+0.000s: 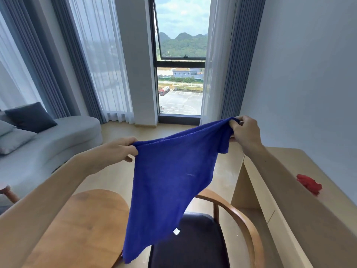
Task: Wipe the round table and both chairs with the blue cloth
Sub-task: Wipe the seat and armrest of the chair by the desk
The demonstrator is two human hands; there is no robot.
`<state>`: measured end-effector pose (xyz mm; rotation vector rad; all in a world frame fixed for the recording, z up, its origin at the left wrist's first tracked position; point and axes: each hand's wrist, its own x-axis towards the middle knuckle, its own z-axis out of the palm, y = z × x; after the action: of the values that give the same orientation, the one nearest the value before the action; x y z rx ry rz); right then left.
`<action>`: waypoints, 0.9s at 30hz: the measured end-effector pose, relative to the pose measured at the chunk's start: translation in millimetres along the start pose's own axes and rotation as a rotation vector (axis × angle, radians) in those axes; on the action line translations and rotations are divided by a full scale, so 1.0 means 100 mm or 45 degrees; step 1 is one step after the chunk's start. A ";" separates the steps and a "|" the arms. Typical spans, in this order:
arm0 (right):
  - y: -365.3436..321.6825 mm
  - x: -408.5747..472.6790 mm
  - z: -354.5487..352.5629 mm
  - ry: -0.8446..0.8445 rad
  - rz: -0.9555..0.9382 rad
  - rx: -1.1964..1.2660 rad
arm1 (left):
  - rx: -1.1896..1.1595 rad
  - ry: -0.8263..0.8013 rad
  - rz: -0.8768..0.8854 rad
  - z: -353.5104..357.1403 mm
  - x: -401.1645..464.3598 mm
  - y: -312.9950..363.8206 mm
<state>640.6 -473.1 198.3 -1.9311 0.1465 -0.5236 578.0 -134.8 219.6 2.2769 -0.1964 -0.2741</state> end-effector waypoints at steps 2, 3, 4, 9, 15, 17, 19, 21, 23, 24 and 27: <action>0.00 0.02 -0.04 -0.001 -0.011 0.006 | 0.045 0.053 -0.004 -0.03 0.01 -0.07; 0.02 0.03 -0.06 -0.005 -0.021 -0.006 | 0.044 0.084 0.004 -0.04 0.01 -0.09; 0.05 0.04 -0.08 -0.012 -0.038 -0.042 | 0.019 0.121 0.021 -0.04 0.02 -0.10; 0.26 0.05 -0.14 -0.133 0.015 -0.400 | -0.149 0.257 0.156 -0.01 0.05 0.09; -0.01 -0.20 0.06 -0.593 -0.322 -0.552 | -0.090 0.179 0.294 0.19 0.13 0.54; -0.36 -0.45 0.23 -1.058 -0.295 -0.119 | -0.039 0.103 0.339 0.34 0.18 0.69; -0.52 -0.59 0.37 -1.250 -0.242 0.071 | 0.042 0.077 0.364 0.43 0.22 0.75; -0.53 -0.62 0.41 -1.210 -0.276 0.037 | 0.042 0.070 0.345 0.41 0.20 0.73; -0.52 -0.62 0.42 -1.134 -0.317 0.026 | 0.009 0.023 0.323 0.34 0.15 0.67; -0.53 -0.62 0.42 -1.084 -0.334 0.066 | 0.008 -0.011 0.312 0.31 0.12 0.63; -0.63 -0.64 0.43 -0.995 -0.424 0.164 | -0.040 -0.128 0.268 0.27 0.07 0.45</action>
<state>593.2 -389.3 222.9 -1.9063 -0.6987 0.0398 575.0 -185.0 235.3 2.1916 -0.4771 -0.2791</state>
